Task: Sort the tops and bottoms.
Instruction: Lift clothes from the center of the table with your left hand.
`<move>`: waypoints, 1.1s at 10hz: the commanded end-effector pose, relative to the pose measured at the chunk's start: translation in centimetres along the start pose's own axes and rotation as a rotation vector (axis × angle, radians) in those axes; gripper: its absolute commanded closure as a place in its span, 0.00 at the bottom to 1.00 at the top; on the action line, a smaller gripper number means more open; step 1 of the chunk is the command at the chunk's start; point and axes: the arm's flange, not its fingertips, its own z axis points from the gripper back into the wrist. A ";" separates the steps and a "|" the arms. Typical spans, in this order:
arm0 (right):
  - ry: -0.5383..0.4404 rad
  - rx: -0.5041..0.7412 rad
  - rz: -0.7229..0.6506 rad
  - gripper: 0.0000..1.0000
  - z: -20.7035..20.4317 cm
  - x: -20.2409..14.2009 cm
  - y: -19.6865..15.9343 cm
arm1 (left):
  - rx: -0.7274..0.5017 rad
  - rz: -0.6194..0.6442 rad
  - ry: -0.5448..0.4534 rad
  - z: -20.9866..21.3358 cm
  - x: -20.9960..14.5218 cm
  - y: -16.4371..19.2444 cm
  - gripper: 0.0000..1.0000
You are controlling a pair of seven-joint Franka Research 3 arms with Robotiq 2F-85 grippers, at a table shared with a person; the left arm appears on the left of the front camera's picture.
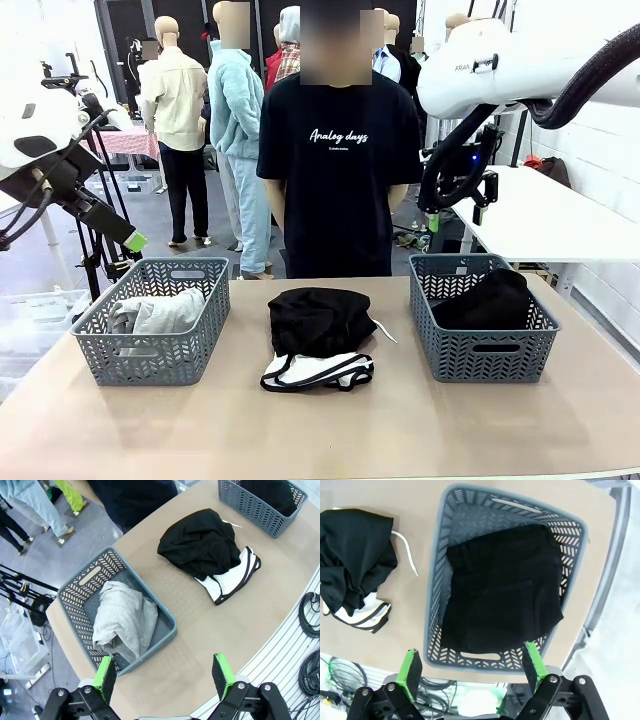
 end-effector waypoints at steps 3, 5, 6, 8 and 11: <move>-0.014 0.018 0.000 0.00 -0.5 -0.7 -0.1 | -0.004 0.001 0.001 0.0 -0.2 0.1 0.00; -0.014 0.018 0.000 0.00 -0.5 -0.7 -0.1 | -0.004 0.001 0.001 0.0 -0.2 0.1 0.00; -0.014 0.018 0.000 0.00 -0.5 -0.7 -0.1 | -0.004 0.001 0.001 0.0 -0.2 0.1 0.00; -0.014 0.018 0.000 0.00 -0.5 -0.7 -0.1 | -0.004 0.001 0.001 0.0 -0.2 0.1 0.00; -0.189 0.049 0.165 0.00 2.1 -3.8 1.2 | -0.004 0.001 0.001 0.0 -0.2 0.1 0.00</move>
